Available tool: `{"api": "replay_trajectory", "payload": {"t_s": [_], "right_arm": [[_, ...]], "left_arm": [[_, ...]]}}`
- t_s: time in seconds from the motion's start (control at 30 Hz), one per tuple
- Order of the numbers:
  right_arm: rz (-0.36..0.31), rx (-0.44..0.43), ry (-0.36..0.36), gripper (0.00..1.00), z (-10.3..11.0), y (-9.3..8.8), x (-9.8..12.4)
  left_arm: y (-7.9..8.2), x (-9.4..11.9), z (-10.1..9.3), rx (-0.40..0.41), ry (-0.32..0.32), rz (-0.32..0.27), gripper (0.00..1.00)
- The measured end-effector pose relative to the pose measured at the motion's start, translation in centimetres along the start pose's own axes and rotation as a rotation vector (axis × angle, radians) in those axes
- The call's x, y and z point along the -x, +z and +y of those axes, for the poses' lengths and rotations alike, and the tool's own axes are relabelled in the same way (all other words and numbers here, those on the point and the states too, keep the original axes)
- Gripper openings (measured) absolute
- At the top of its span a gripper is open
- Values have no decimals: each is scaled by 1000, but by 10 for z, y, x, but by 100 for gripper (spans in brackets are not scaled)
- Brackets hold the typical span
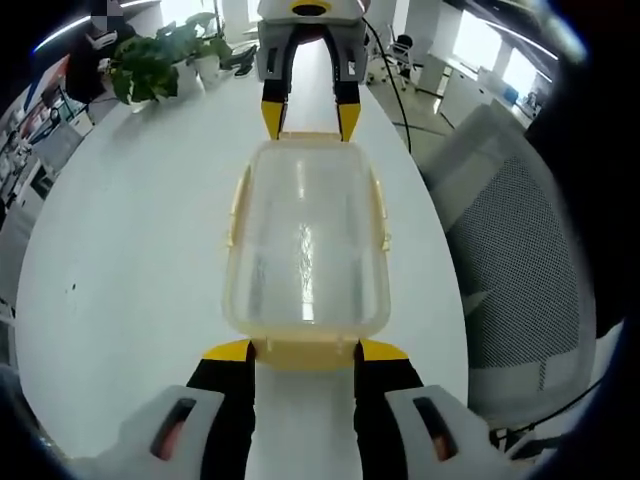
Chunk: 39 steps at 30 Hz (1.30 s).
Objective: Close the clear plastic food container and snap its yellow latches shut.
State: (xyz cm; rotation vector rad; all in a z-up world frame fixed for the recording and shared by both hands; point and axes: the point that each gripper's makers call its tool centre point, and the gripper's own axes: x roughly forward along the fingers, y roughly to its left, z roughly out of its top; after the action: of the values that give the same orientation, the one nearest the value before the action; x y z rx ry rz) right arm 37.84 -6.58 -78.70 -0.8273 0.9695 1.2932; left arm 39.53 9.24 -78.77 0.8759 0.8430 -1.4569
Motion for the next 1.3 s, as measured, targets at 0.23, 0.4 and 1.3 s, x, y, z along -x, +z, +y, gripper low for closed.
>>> {"api": "replay_trajectory", "payload": {"t_s": [0.23, 0.4, 1.3], "right_arm": [[8, -4, -4, 37, -1, -13, 5], [10, -6, -6, 37, 0, -20, 6], [36, -14, -18, 37, 0, -53, 12]], "left_arm": [[12, -6, 0, -4, -1, 1, 37], [17, -11, -2, -6, -2, 1, 37], [43, -30, -2, -17, -4, 2, 37]]}}
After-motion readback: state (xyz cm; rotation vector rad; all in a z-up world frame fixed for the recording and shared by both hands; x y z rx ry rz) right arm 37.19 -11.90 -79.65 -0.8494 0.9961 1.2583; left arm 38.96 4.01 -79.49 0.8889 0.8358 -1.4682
